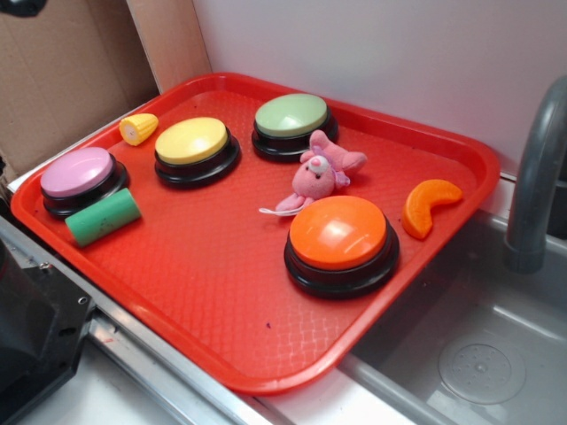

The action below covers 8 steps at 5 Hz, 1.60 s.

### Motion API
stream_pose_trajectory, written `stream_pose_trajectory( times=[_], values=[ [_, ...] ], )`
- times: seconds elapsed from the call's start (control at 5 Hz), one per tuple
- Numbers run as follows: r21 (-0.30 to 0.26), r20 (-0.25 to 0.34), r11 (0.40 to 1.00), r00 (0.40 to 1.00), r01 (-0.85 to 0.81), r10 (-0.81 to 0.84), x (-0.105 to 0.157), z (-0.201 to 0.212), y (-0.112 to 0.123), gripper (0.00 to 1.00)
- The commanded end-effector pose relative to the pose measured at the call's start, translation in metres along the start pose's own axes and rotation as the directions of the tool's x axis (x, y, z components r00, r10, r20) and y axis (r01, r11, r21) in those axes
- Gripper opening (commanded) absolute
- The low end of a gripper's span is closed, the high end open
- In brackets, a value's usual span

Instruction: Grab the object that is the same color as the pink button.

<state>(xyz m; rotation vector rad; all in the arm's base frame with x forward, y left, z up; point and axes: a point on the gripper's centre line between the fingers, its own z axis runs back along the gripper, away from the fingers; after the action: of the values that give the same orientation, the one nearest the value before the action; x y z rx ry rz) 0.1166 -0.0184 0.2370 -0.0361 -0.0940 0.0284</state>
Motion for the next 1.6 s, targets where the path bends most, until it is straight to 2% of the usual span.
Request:
stream_pose_trajectory(
  times=[0.0,0.4,0.6,0.8,1.0,1.2,1.4],
  values=[
    [0.0,0.0,1.0,1.0,0.0,0.0,0.0,0.0,0.0,1.0],
    [-0.016,0.07,0.997,0.995,-0.07,0.071,0.032,-0.016,-0.006,1.0],
    [0.003,0.152,0.985,0.974,-0.171,0.168,0.058,-0.033,-0.014,1.0],
    [0.014,0.18,0.962,0.947,-0.274,0.267,0.088,-0.056,-0.019,1.0],
    [-0.065,0.244,0.932,0.9,-0.357,0.362,0.112,-0.083,-0.019,1.0],
    [-0.078,0.247,0.931,0.898,-0.357,0.365,0.129,-0.103,-0.021,1.0],
    [-0.099,0.255,0.897,0.86,-0.43,0.441,0.151,-0.141,-0.024,1.0]
  ],
)
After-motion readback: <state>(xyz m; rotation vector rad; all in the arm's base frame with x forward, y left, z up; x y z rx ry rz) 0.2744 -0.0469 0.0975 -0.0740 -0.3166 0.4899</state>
